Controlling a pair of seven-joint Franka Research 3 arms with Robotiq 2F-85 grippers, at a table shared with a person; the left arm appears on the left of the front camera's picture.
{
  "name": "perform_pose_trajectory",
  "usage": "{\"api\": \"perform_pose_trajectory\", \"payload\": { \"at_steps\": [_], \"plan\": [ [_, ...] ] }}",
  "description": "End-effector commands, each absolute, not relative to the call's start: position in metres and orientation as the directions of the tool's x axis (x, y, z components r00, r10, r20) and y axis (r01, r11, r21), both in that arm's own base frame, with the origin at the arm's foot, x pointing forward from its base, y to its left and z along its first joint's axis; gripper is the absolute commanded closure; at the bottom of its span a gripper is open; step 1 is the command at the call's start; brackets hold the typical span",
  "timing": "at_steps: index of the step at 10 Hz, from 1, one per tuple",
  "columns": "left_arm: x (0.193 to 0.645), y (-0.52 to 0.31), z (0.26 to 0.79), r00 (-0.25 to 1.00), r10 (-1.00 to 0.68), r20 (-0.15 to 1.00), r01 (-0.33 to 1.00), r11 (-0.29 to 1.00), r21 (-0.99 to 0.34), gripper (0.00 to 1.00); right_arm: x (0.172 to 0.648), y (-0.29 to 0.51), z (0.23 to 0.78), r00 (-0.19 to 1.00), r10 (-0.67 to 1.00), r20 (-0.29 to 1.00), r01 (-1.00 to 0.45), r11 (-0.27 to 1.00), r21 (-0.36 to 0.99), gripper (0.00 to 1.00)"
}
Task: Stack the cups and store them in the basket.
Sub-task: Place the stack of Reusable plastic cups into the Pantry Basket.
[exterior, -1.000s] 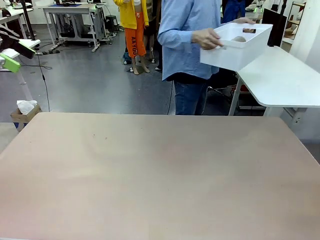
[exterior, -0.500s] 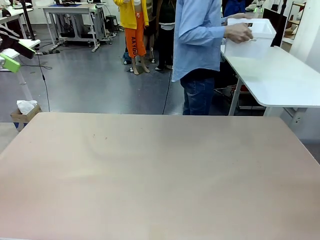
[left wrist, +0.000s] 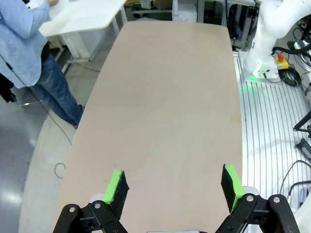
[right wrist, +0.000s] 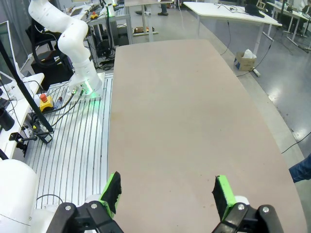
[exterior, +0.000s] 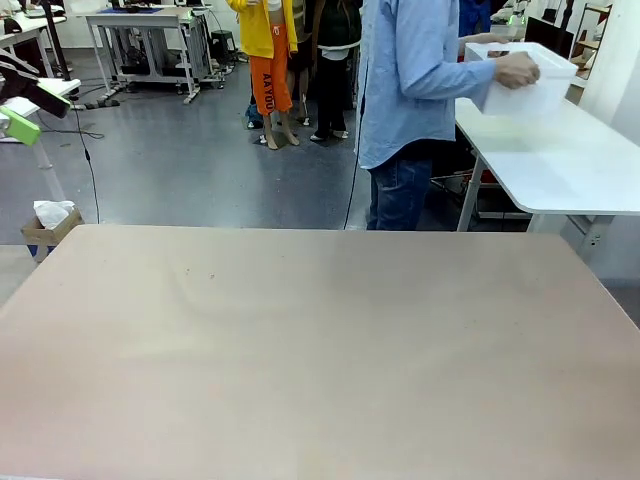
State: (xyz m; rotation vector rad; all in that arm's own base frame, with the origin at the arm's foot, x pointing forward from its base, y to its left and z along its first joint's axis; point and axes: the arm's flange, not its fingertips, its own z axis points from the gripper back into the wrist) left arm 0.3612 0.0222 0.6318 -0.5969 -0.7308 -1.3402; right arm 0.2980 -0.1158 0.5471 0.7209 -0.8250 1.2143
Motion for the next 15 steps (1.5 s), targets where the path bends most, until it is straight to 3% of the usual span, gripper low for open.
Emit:
{"api": "perform_pose_trajectory", "payload": {
  "at_steps": [1,15],
  "plan": [
    [0.3605,0.0207,0.6339,0.077,-0.63,0.773,0.989,0.146,0.021,0.0,0.2973,-0.1163,0.5464,0.116,0.491,0.863,-0.98,0.196,0.021,0.0],
    [0.3605,0.0207,0.6339,0.077,-0.63,0.773,0.989,0.146,0.021,0.0,0.2973,-0.1163,0.5464,0.116,0.491,0.863,-0.98,0.196,0.021,0.0]
  ]
}}
